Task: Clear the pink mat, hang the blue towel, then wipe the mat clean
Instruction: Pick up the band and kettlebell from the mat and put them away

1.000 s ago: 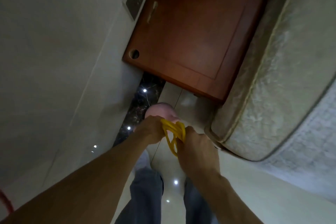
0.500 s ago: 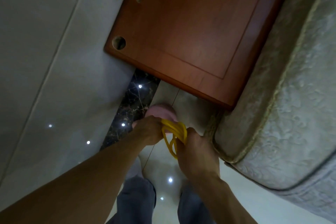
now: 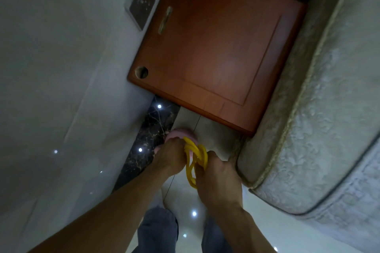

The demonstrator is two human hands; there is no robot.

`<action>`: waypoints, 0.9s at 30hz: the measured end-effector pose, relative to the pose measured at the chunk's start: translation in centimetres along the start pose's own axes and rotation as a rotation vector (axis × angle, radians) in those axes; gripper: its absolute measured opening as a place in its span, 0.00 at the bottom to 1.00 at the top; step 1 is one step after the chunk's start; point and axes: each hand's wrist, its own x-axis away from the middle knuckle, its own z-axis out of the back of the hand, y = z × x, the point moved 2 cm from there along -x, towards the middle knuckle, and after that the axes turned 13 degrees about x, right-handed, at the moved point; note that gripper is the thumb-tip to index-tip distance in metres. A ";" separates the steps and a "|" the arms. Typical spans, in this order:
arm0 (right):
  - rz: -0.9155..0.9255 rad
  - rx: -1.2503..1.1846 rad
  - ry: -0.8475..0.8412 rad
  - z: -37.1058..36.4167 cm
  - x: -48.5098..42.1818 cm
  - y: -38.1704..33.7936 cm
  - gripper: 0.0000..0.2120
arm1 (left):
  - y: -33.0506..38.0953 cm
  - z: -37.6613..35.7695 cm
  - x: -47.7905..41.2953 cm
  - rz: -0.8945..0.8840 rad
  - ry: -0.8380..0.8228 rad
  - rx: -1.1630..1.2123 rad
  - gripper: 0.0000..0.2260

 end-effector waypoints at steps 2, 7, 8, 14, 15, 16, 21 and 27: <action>0.012 -0.071 0.003 2.1 0.8 -0.5 0.12 | 0.9 0.8 2.0 0.009 -0.041 0.199 0.10; 0.056 -0.258 0.073 9.4 2.1 -1.0 0.08 | 4.1 3.3 7.2 -0.002 -0.144 0.673 0.11; 0.058 -0.288 0.105 11.0 2.2 -0.9 0.07 | 5.2 3.9 8.3 -0.041 -0.173 0.711 0.14; -0.008 -0.390 0.122 19.2 0.6 0.1 0.12 | 11.3 4.7 11.0 -0.125 -0.206 0.819 0.25; -0.011 -0.389 0.123 20.0 0.0 0.2 0.12 | 12.2 4.8 11.0 -0.145 -0.178 0.807 0.25; -0.010 -0.396 0.131 20.4 -0.7 0.2 0.12 | 13.2 4.9 11.3 -0.162 -0.151 0.789 0.24; -0.028 -0.425 0.220 19.9 -4.4 0.6 0.23 | 15.7 4.7 10.5 -0.254 -0.041 0.745 0.17; 0.036 -0.236 0.274 17.5 -6.2 0.7 0.30 | 15.3 3.8 8.9 -0.254 0.027 0.696 0.08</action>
